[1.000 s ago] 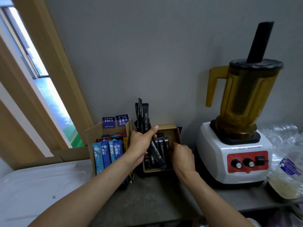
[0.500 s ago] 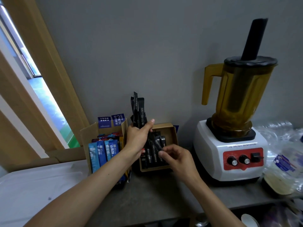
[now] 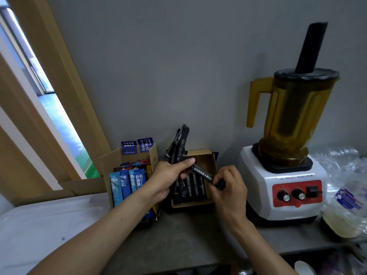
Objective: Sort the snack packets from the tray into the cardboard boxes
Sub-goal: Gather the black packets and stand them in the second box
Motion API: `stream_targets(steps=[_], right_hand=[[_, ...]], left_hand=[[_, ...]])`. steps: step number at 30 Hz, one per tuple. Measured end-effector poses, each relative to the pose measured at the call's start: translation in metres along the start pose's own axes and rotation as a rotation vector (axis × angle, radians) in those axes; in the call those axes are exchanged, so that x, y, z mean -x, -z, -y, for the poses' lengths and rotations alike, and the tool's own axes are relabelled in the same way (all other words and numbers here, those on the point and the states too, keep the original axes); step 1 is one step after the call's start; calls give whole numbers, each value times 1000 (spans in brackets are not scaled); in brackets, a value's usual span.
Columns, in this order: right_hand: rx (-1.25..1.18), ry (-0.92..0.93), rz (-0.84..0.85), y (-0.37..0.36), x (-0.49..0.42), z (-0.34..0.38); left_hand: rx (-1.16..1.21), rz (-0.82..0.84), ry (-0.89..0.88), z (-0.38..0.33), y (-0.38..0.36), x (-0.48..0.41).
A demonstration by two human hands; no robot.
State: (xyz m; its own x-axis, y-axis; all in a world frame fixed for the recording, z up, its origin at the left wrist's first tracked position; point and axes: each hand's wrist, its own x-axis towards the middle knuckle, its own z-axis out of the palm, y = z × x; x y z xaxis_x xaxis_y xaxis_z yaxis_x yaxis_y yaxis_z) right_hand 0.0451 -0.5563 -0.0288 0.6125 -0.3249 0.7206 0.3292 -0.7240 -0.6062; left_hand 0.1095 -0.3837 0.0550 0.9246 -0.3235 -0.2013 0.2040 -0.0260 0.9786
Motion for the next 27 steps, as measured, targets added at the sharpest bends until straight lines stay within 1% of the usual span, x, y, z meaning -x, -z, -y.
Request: stream_targets(steps=[4, 6, 7, 9, 11, 13, 15, 18, 19, 20, 21, 23, 24, 25, 27], right_hand=[[-75, -60, 37, -4, 2, 1], [-182, -157, 101, -3, 2, 4], [-294, -258, 142, -1, 2, 7], [-656, -580, 193, 3, -1, 14], [-984, -870, 174, 5, -1, 14], [-1190, -1018, 153, 6, -3, 13], [-1265, -1064, 147, 5, -6, 14], [-1276, -1064, 116, 3, -12, 16], [-1253, -1030, 114, 3, -15, 18], [-1175, -975, 112, 4, -18, 19], [-1028, -905, 110, 6, -21, 21], [-618, -724, 102, 9, -25, 17], [-451, -635, 121, 9, -28, 14], [-351, -572, 172, 10, -30, 11], [-276, -512, 325, 10, -36, 8]], left_hand=[[-56, -15, -63, 0, 0, -2], [-120, -56, -125, 0, 0, -3], [-143, -83, -157, 0, 0, -5], [-139, -131, -192, -1, 0, -7], [-108, -156, -189, -1, 1, -8], [-108, -143, -175, 2, 0, -5], [-155, -104, -173, 6, -2, -2], [-246, -55, -145, 9, -4, 2], [-267, -48, -139, 8, -4, 3], [-275, -51, -147, 7, -4, 3], [-271, -64, -165, 5, -5, 4], [-242, -94, -207, 2, -4, 2], [-239, -97, -222, 0, -5, 2], [-255, -86, -237, -3, -6, 2], [-324, -33, -248, -6, -8, 1]])
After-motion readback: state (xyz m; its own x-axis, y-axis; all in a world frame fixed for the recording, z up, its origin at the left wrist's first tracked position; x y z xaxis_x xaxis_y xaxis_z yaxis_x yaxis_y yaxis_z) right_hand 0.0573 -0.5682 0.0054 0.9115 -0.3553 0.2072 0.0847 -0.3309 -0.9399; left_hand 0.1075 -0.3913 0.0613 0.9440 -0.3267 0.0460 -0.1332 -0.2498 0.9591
